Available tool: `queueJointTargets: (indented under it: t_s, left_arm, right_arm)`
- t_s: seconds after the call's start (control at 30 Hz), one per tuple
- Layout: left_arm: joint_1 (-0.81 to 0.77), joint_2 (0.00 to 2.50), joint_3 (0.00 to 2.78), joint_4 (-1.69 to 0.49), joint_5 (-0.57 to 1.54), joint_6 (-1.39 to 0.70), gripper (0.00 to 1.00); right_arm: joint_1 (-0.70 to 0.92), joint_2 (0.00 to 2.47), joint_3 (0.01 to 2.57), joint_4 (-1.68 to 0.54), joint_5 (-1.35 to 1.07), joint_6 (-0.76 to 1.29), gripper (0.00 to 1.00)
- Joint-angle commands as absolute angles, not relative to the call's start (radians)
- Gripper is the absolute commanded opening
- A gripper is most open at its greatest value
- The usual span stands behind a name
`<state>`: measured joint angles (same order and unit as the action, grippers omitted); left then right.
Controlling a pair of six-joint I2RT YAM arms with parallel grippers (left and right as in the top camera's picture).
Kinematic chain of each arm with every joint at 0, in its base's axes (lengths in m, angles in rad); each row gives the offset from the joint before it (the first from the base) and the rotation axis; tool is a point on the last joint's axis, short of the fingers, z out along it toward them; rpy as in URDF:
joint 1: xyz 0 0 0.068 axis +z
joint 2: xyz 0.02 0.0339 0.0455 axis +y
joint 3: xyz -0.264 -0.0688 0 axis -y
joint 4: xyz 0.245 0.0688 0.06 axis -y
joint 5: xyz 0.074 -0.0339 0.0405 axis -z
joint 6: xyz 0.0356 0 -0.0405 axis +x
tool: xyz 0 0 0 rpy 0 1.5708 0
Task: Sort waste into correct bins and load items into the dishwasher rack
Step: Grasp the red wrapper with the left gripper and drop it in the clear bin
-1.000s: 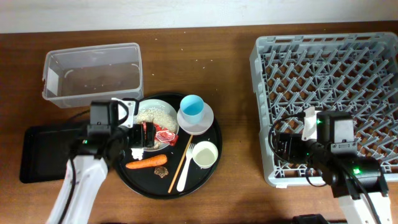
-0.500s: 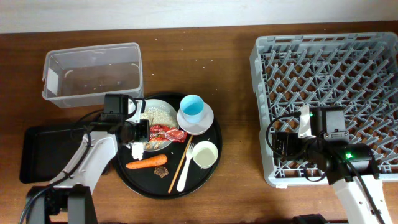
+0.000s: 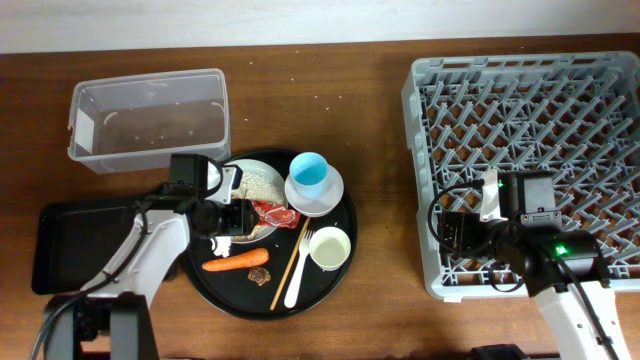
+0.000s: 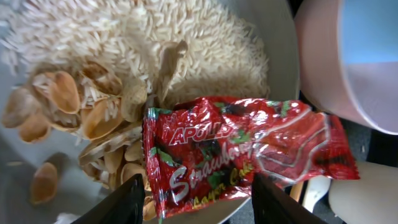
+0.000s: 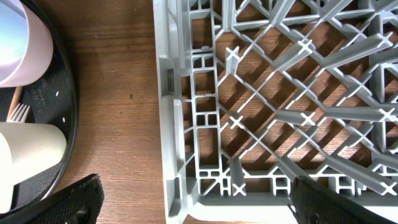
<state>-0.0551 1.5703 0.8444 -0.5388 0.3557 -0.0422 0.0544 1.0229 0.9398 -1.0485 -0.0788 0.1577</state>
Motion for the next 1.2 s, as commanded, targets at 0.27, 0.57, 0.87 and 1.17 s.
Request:
queueJointTargets:
  t_s: [0.27, 0.57, 0.87, 1.17]
  left_arm:
    - [-0.058, 1.628, 0.855, -0.487, 0.379, -0.037, 0.07]
    - [-0.057, 1.387, 0.862, -0.487, 0.377, -0.038, 0.01]
    - [0.097, 1.322, 1.031, -0.271, 0.010, -0.075, 0.00]
    - [0.117, 1.558, 1.039, -0.122, -0.004, -0.075, 0.58]
  right_arm:
    - [0.059, 1.024, 0.960, -1.053, -0.067, 0.159, 0.99]
    - [0.059, 1.024, 0.960, -1.053, -0.066, 0.159, 0.99]
    - [0.059, 1.024, 0.960, -1.053, -0.067, 0.159, 0.99]
    - [0.059, 1.024, 0.960, -1.059, -0.066, 0.158, 0.99]
